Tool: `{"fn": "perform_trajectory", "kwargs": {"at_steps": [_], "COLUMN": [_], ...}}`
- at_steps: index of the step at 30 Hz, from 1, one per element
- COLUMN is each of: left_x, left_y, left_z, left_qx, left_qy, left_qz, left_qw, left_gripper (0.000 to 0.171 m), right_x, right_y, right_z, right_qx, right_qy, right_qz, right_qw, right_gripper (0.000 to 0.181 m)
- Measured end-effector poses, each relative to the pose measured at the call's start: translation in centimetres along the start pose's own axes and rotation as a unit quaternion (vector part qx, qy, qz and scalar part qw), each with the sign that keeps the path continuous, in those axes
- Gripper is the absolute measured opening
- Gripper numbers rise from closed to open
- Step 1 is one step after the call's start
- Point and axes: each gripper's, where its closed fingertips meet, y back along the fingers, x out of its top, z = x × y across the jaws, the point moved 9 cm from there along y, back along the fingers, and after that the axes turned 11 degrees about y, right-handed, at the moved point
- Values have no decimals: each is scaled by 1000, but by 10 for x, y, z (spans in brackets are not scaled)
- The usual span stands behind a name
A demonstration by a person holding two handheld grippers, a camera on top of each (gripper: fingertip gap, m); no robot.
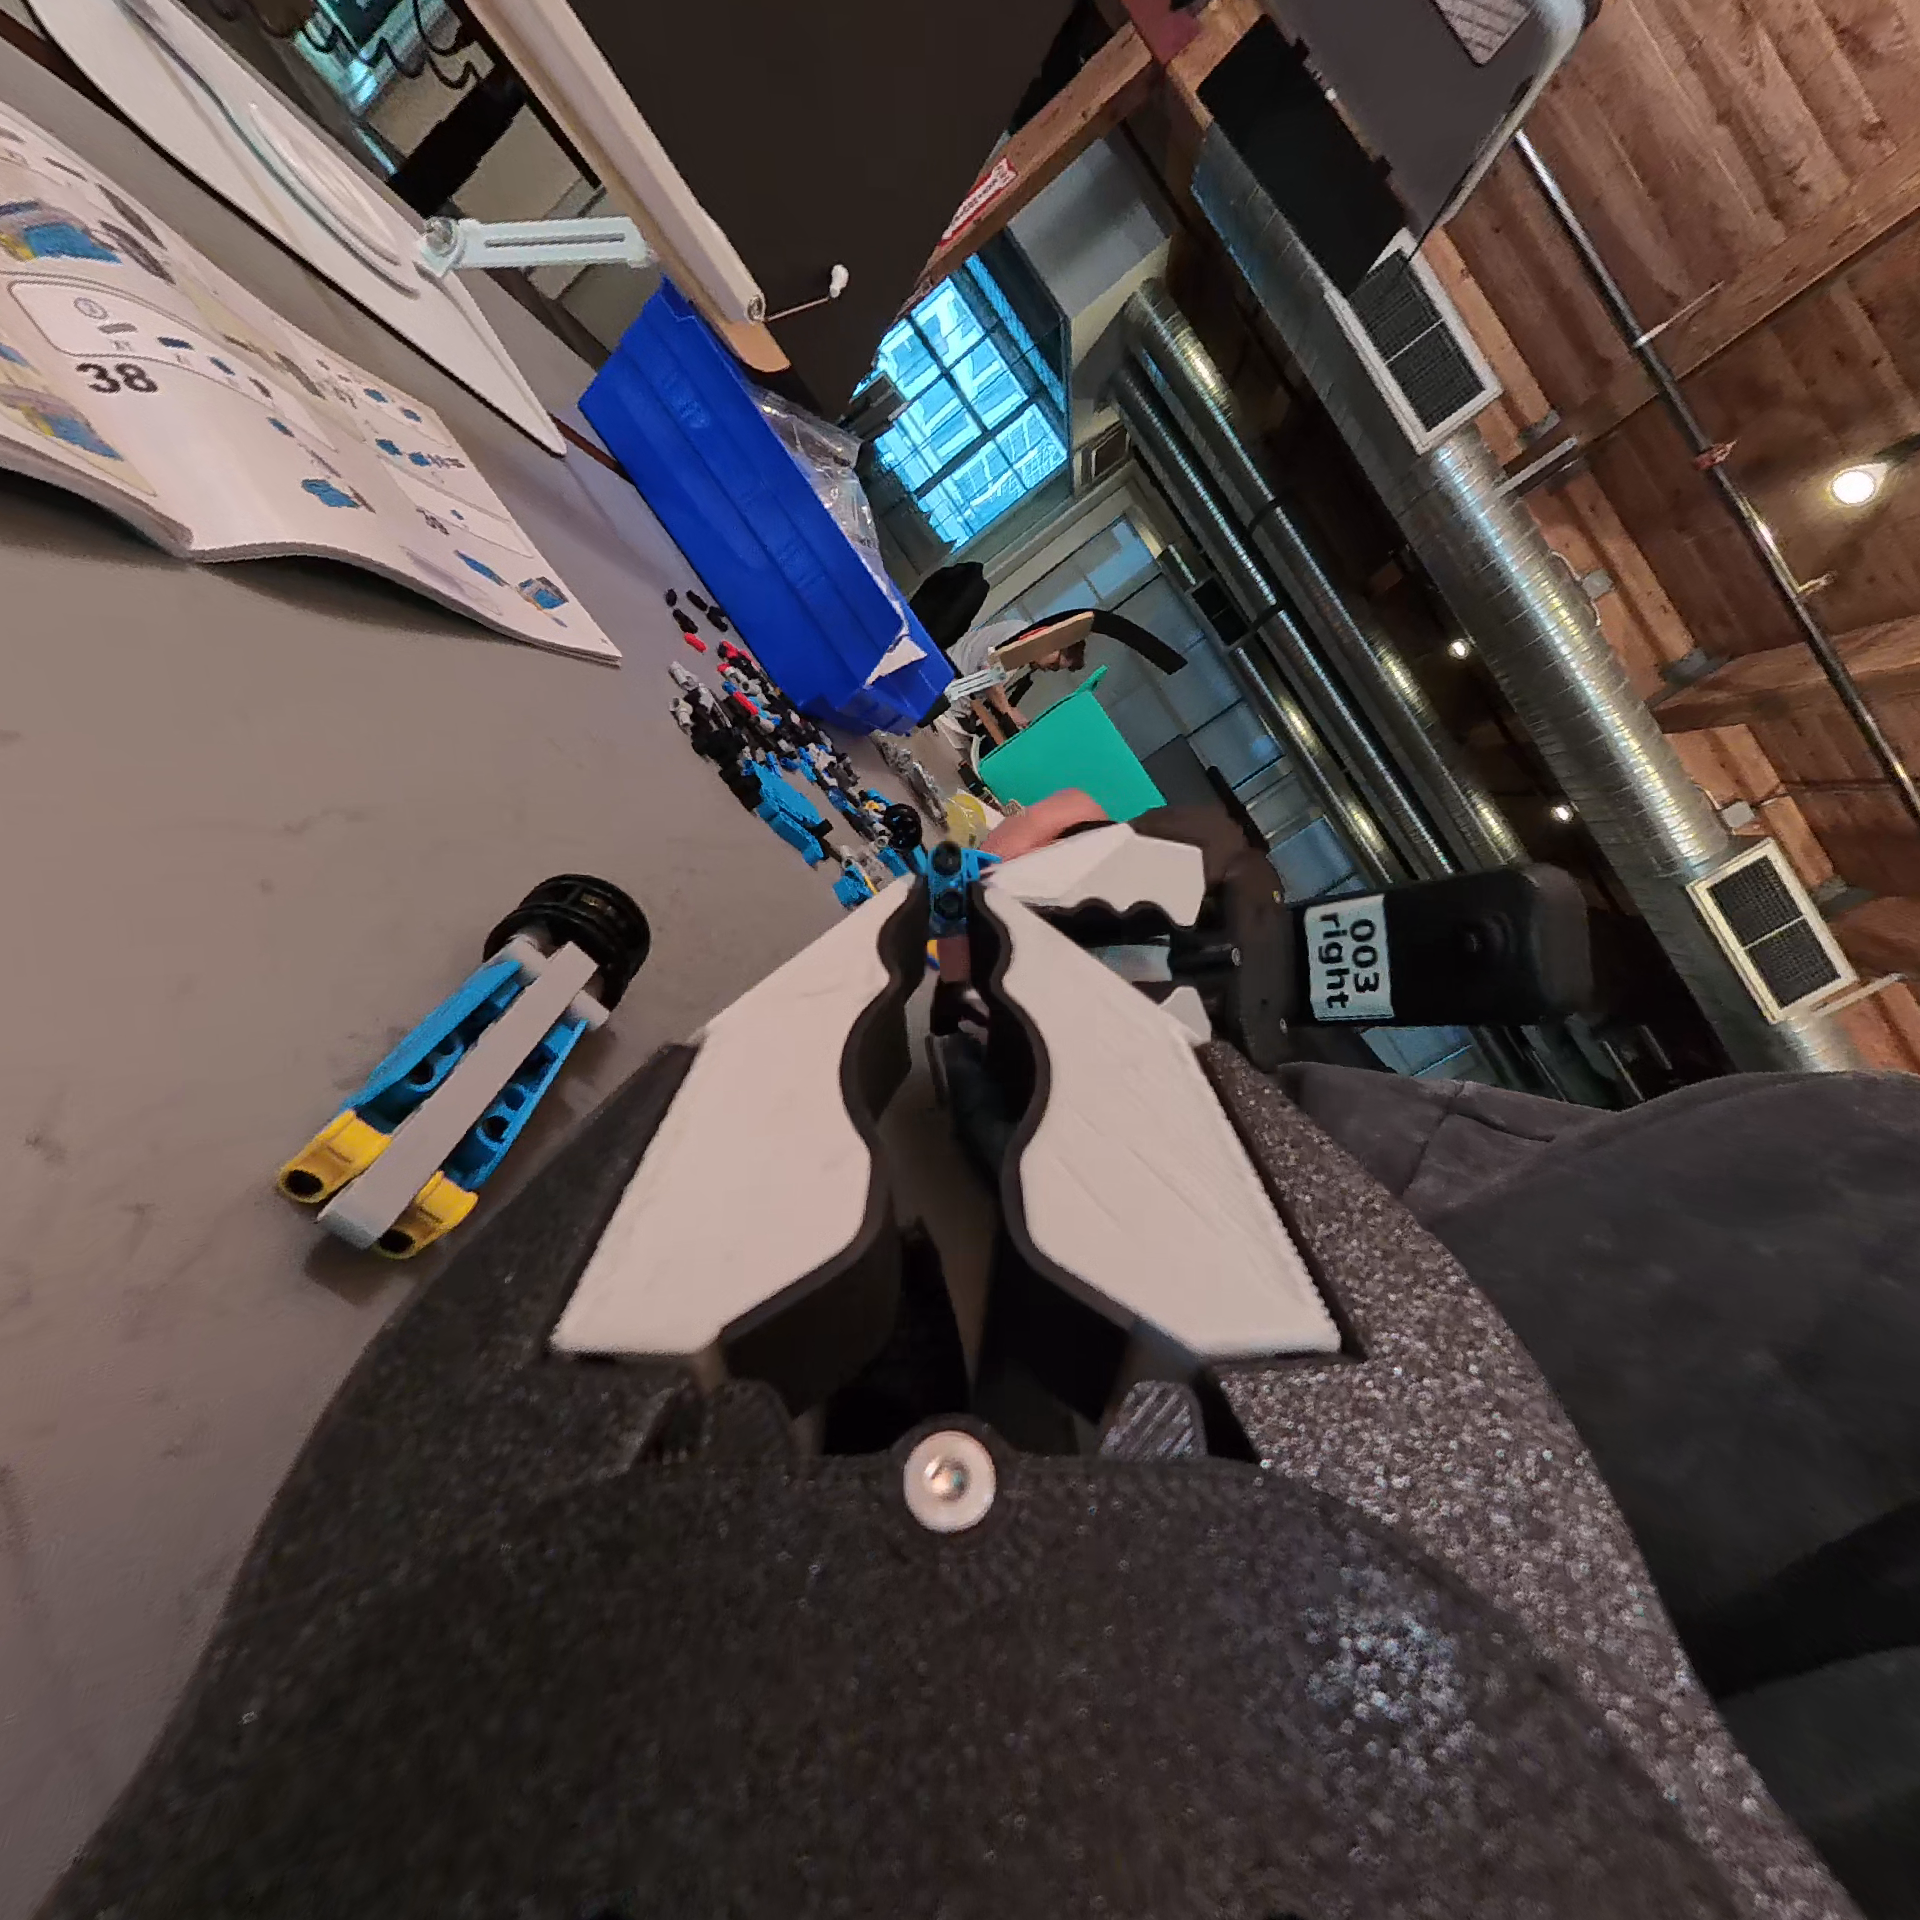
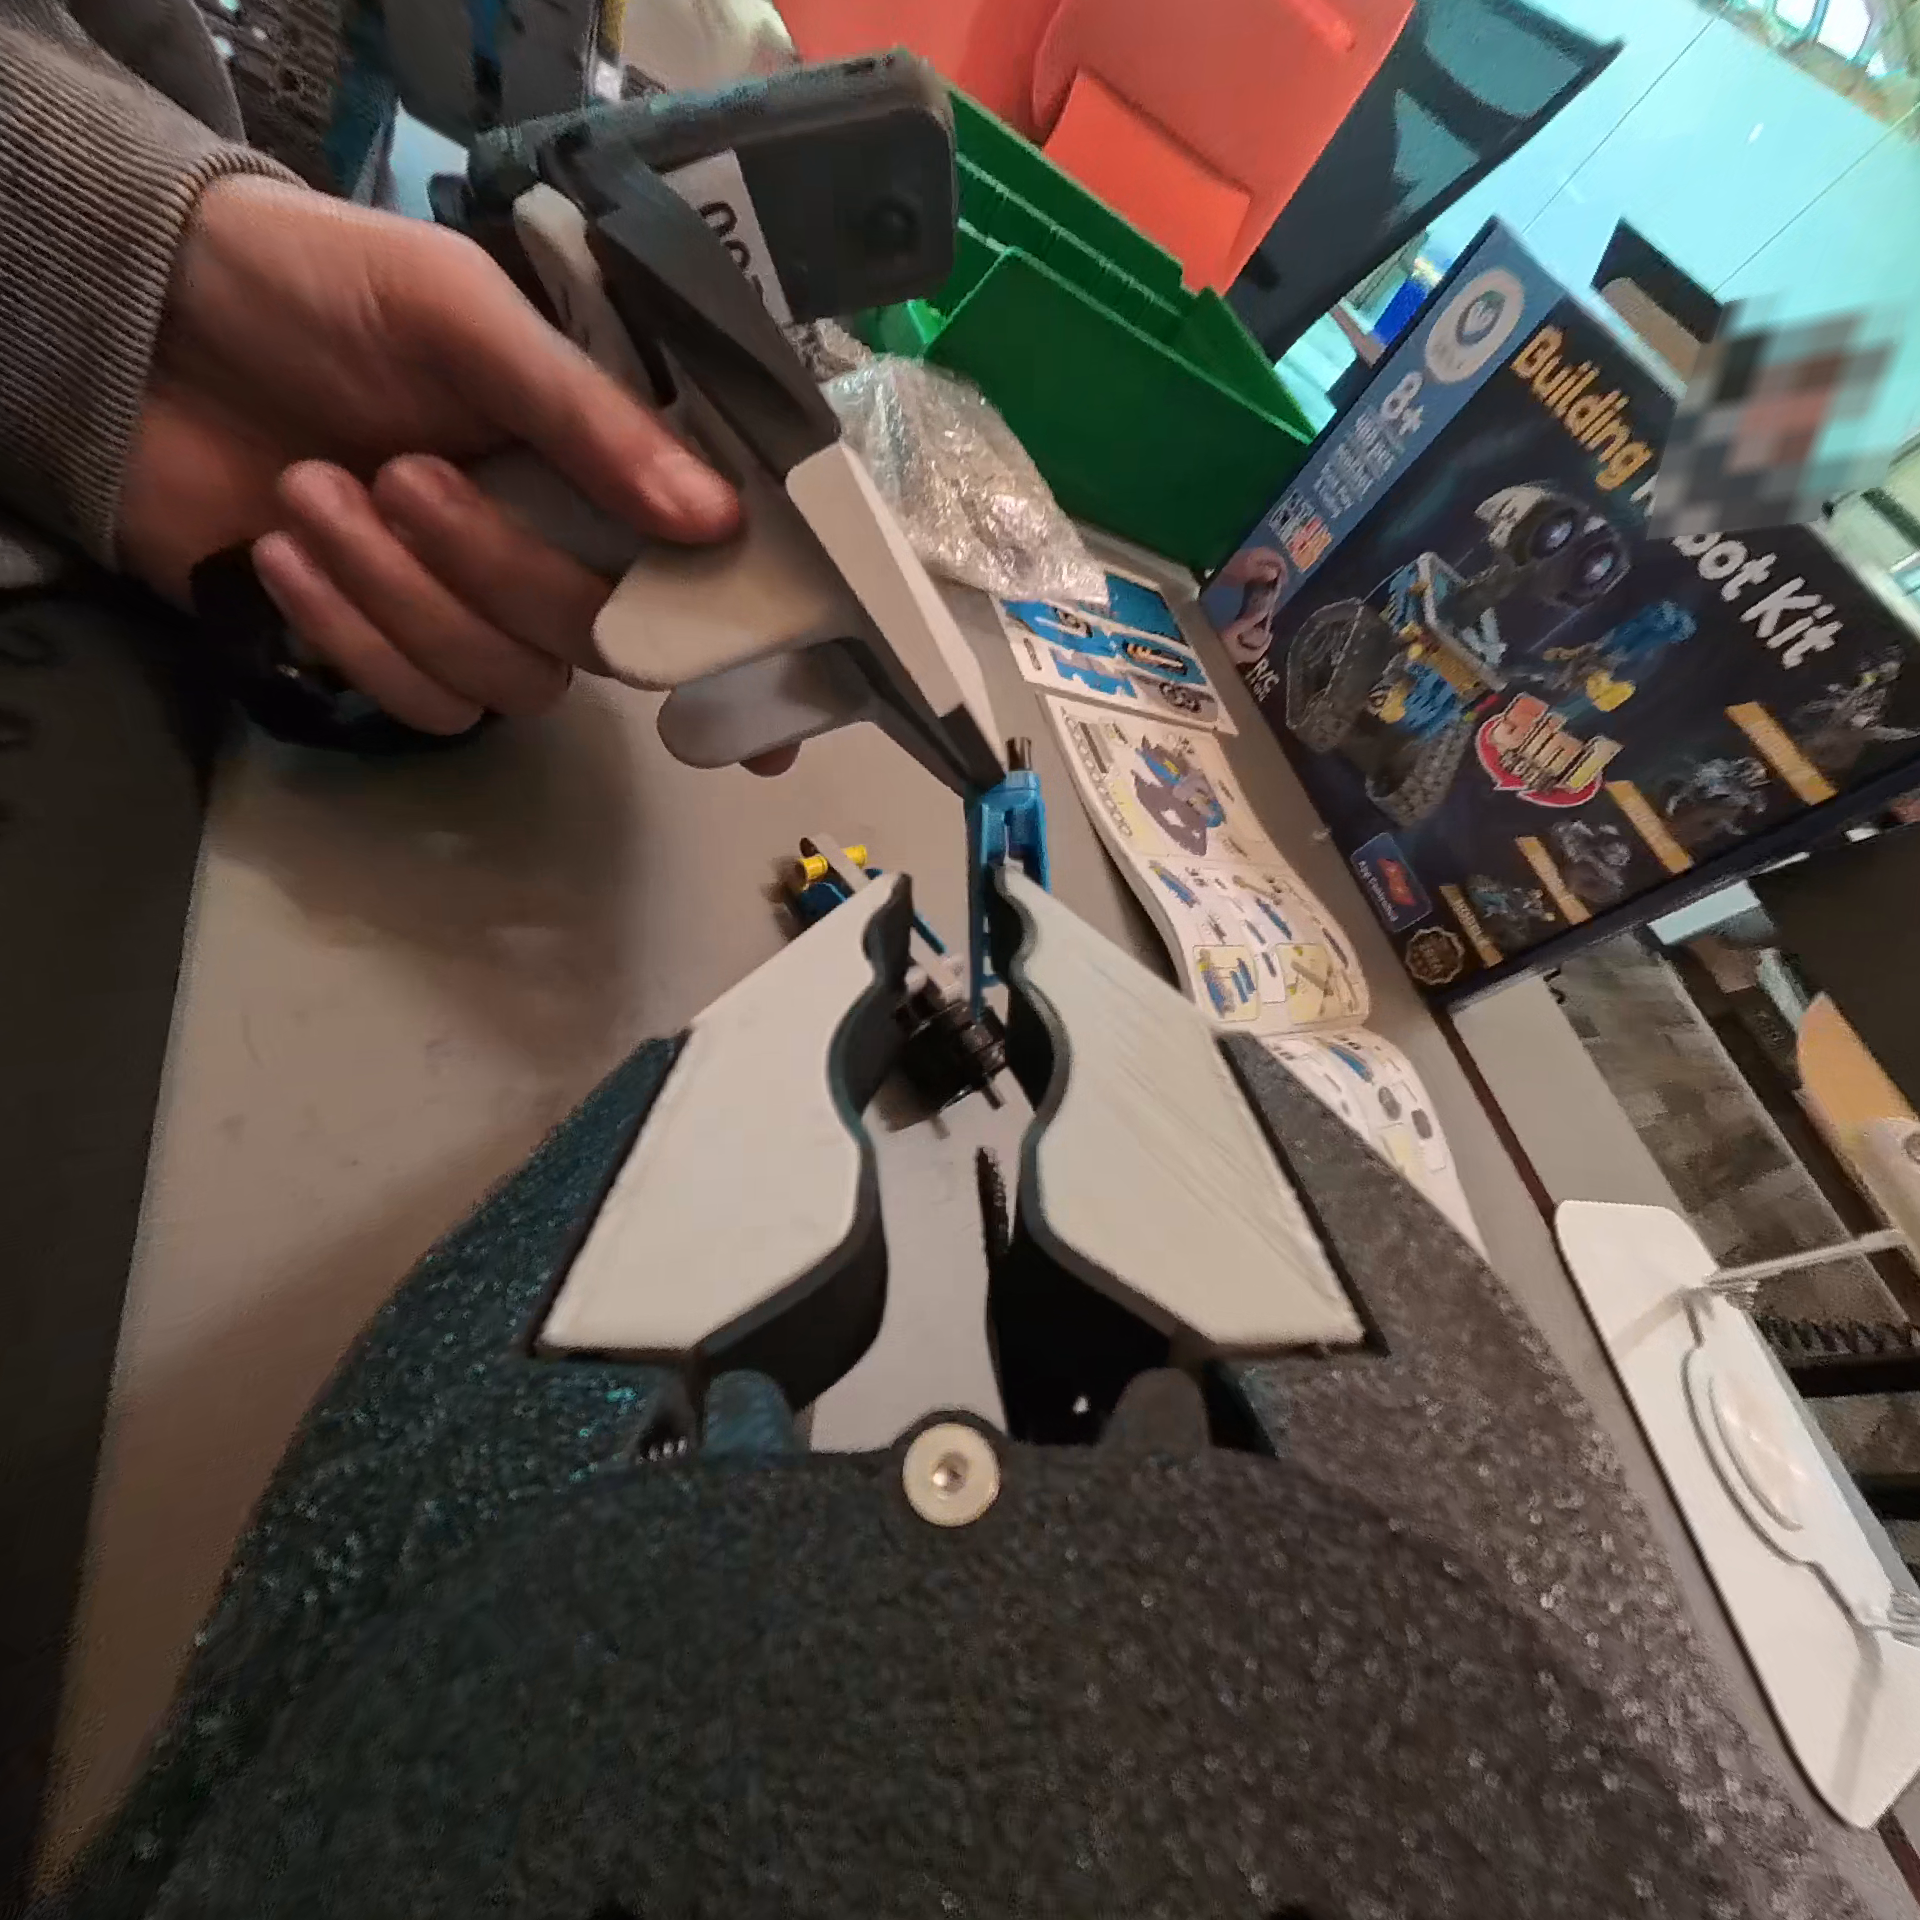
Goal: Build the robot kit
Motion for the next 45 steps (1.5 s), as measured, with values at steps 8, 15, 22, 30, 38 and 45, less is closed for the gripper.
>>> {"fn": "perform_trajectory", "kwargs": {"at_steps": [8,15,22,30,38,45], "left_x": [-4,-4,-1,-6,-36,-43], "left_y": [-3,-3,-4,-5,-28,-32], "left_z": [1,0,-1,21,45,40], "left_qx": [22,37,45,208,220,235], "left_qy": [-28,-31,-33,-338,-421,-432], "left_qz": [-3,-9,-12,-276,-386,-400], "left_qw": [999,999,998,876,791,773], "left_gripper": [6,7,7,6,6,6], "right_x": [1,1,-1,-15,-14,-19], "right_y": [-1,-4,-5,16,0,1], "right_z": [2,-1,1,27,-1,-8], "right_qx": [-2,-16,-11,184,298,287], "right_qy": [-7,-6,-36,-251,-191,-172], "right_qz": [-16,-29,-24,99,19,7], "right_qw": [1000,999,999,945,935,942], "right_gripper": [0,0,0,28,11,7]}}
